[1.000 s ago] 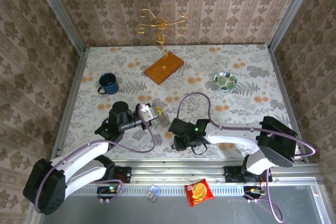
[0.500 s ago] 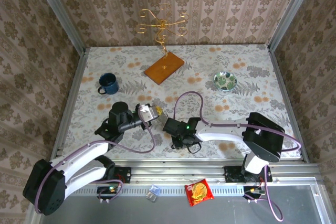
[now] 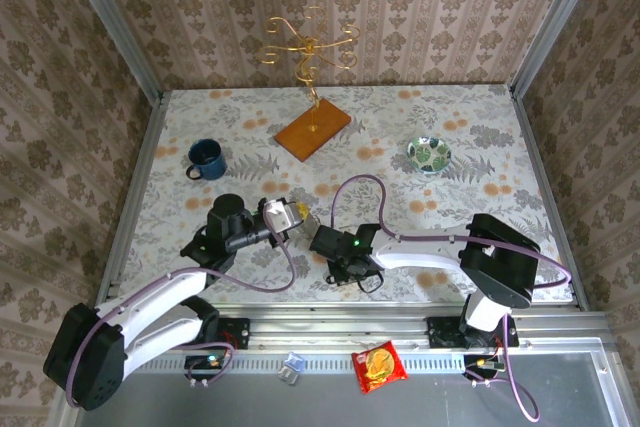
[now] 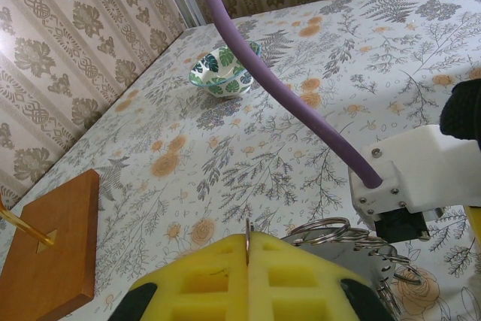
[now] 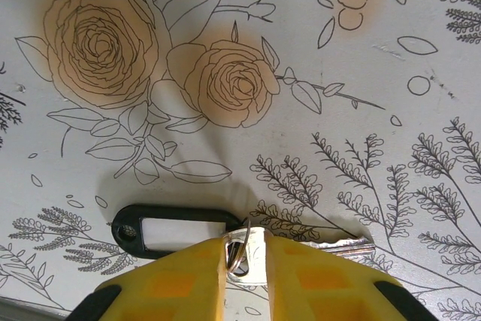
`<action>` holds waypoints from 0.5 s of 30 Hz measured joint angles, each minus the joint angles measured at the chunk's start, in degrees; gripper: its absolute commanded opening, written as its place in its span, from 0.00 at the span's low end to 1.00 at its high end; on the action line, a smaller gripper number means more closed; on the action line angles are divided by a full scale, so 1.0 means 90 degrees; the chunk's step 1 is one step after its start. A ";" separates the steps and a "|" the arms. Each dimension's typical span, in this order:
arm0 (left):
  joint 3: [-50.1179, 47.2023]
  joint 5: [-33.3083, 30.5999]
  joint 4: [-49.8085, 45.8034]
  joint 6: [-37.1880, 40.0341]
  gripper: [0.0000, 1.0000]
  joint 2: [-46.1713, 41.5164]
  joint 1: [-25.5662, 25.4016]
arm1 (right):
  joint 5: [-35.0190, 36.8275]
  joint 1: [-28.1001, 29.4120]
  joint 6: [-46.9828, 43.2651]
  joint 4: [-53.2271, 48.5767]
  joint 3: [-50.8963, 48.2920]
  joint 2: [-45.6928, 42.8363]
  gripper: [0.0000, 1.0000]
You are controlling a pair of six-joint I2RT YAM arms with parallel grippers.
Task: Put the keys on the keyring
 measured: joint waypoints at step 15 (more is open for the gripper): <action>-0.0002 0.0000 -0.0005 0.0044 0.00 0.0000 0.0000 | -0.0002 0.0000 -0.0029 -0.0005 0.0168 0.0148 0.18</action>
